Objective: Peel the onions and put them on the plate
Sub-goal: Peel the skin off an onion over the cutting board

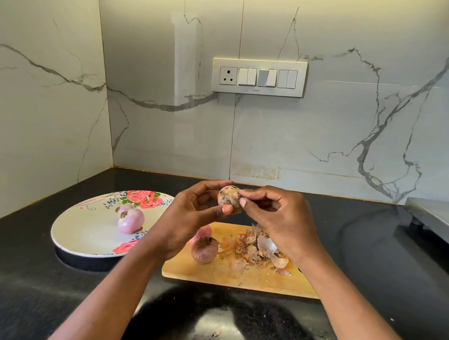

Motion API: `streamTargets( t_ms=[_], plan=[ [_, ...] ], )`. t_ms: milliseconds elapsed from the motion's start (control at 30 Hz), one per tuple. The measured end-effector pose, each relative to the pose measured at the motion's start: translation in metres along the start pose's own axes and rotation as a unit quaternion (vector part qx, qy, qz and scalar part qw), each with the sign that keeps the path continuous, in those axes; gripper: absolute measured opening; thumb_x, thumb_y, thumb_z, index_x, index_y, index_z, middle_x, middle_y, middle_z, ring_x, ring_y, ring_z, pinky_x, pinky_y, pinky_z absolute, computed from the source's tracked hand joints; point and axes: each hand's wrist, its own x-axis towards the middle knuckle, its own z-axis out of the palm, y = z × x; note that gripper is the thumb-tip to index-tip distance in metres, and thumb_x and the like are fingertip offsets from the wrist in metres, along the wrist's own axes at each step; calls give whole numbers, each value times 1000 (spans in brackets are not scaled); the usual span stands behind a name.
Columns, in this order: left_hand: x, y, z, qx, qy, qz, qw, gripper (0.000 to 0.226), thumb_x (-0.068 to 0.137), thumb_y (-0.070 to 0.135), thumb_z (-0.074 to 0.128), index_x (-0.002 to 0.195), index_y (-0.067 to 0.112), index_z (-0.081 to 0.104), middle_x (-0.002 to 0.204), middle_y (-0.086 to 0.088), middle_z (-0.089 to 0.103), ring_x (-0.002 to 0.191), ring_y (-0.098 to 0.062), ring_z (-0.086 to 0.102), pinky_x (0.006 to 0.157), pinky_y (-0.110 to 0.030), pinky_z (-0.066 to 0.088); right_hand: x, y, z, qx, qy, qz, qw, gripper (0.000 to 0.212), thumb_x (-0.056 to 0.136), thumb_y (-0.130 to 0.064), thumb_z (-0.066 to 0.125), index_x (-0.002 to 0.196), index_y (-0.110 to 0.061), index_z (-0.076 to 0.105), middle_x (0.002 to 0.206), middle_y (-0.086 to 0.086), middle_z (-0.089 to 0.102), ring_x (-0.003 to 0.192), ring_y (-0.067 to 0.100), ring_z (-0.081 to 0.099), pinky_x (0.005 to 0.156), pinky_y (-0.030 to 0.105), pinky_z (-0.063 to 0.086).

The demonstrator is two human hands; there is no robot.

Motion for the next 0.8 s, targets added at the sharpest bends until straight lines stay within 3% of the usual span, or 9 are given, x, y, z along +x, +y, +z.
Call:
streamTargets(
  t_ms=[233, 433, 533, 633, 700, 800],
  plan=[
    [-1, 2, 3, -49, -14, -15, 999, 50, 85, 14, 70, 134, 15, 60, 128, -8, 69, 123, -27, 65, 104, -36, 53, 3, 3, 1, -48, 43, -15, 998, 22, 83, -3, 78, 89, -24, 76, 89, -5, 78, 82, 7, 74, 78, 26, 60],
    [-1, 4, 4, -109, -30, -45, 993, 50, 86, 11, 65, 136, 14, 59, 129, -12, 68, 119, -32, 67, 100, -36, 56, 6, 8, -6, -110, 57, 21, 992, 12, 85, -6, 78, 91, -17, 75, 85, -9, 75, 78, 1, 70, 72, 14, 56],
    [-1, 6, 4, -122, -18, -49, 991, 49, 86, 13, 64, 135, 14, 60, 125, -12, 70, 114, -34, 69, 96, -35, 58, 3, 13, -14, -188, -6, 66, 980, 9, 88, -14, 77, 94, -21, 76, 90, -12, 74, 84, 3, 71, 73, 15, 57],
    [-1, 7, 4, -117, 1, -46, 992, 48, 85, 15, 67, 133, 14, 61, 122, -15, 71, 111, -34, 70, 92, -33, 60, 2, 12, -13, -234, -67, 71, 967, 19, 91, -22, 74, 109, -28, 74, 112, -13, 68, 102, 6, 66, 82, 18, 51],
    [0, 7, 4, -104, 16, -43, 994, 49, 81, 17, 70, 130, 14, 62, 121, -16, 70, 109, -32, 71, 89, -32, 60, 3, 5, -11, -171, -55, 62, 982, 28, 90, -29, 75, 118, -33, 72, 118, -16, 68, 105, 3, 65, 88, 24, 52],
    [-1, 6, 4, -92, 27, -39, 995, 53, 76, 18, 75, 127, 14, 61, 120, -15, 70, 108, -31, 71, 92, -34, 60, 4, -5, -7, -39, -65, 66, 995, 31, 87, -31, 78, 118, -32, 73, 107, -15, 76, 100, 2, 70, 90, 28, 55]
  ],
)
